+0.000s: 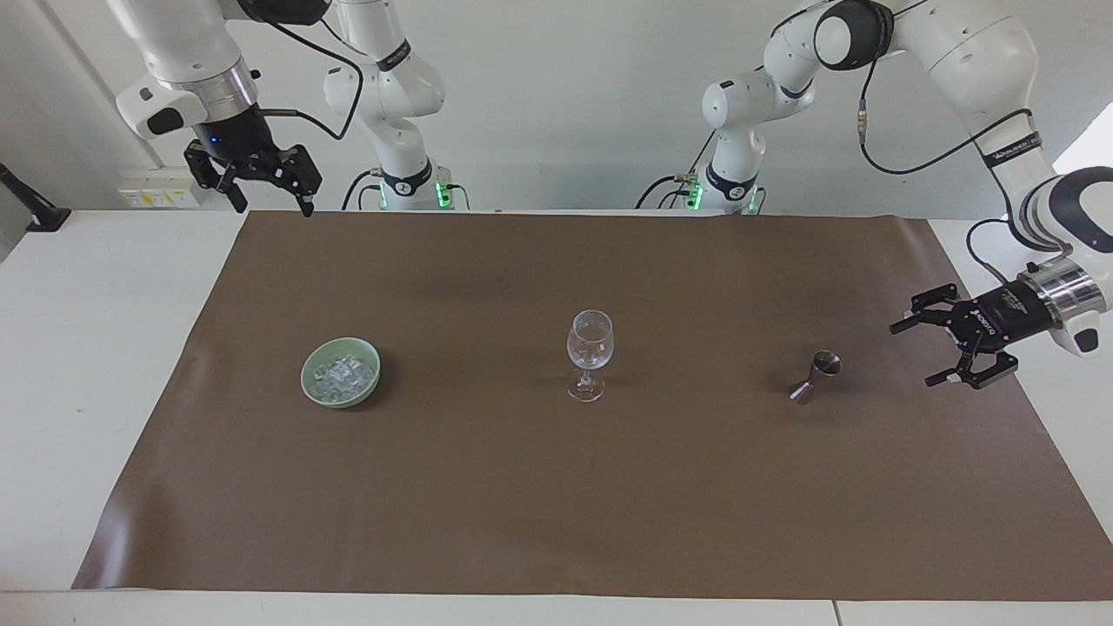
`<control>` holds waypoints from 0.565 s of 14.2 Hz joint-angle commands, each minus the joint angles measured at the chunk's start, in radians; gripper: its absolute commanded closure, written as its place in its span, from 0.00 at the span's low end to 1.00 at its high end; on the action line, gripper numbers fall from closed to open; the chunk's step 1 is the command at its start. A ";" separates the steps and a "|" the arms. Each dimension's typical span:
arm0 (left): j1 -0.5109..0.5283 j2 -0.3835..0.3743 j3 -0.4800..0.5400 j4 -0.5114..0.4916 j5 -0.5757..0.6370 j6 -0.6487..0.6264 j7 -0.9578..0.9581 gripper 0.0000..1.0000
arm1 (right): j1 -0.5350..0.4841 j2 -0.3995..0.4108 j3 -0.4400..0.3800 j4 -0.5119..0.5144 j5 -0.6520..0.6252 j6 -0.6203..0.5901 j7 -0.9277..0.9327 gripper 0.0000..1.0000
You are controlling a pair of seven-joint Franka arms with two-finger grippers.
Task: Pour wine and add ice with both arms
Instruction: 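Reach the left gripper to the silver jigger and close on it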
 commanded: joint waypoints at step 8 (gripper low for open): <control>0.045 0.012 -0.007 -0.232 -0.113 0.090 0.137 0.00 | -0.013 -0.026 0.008 -0.027 0.017 -0.004 -0.026 0.00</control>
